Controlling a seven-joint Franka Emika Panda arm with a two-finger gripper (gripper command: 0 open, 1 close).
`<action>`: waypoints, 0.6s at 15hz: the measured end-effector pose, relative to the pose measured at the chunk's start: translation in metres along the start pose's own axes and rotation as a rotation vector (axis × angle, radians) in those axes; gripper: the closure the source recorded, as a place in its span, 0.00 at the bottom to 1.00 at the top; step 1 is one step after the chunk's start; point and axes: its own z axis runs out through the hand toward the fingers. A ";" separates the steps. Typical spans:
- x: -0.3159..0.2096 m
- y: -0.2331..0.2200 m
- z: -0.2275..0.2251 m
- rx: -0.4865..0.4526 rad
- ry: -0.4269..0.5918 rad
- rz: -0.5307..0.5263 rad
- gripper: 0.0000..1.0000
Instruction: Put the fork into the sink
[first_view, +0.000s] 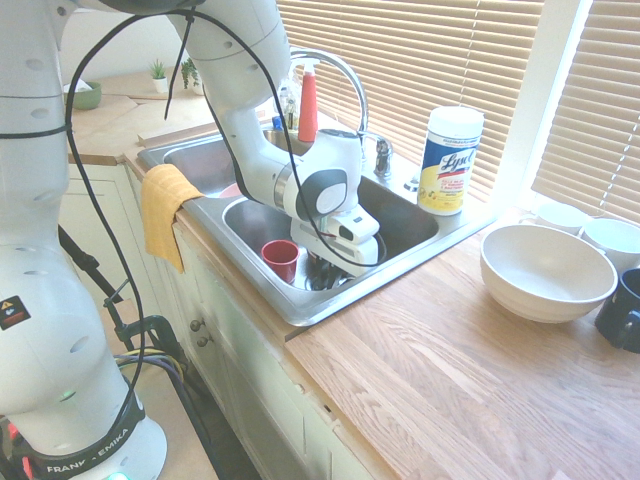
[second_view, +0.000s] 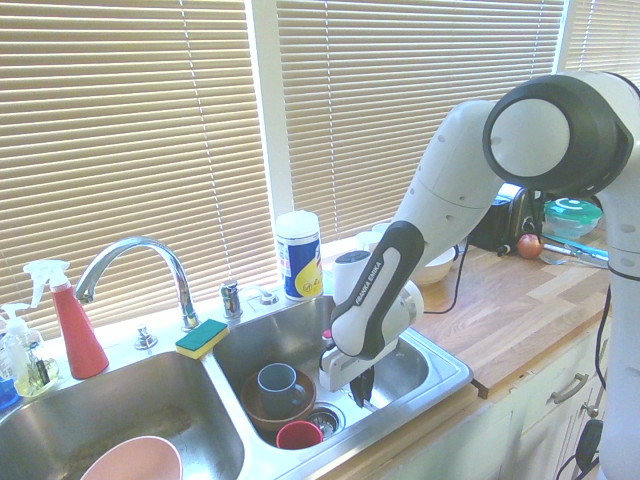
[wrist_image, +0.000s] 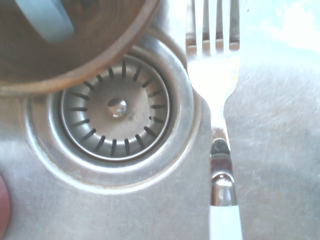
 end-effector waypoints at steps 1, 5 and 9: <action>-0.001 0.000 0.003 -0.004 -0.002 -0.001 1.00; -0.002 -0.001 0.013 -0.014 -0.009 -0.004 1.00; -0.004 -0.001 0.022 -0.021 -0.013 0.003 0.00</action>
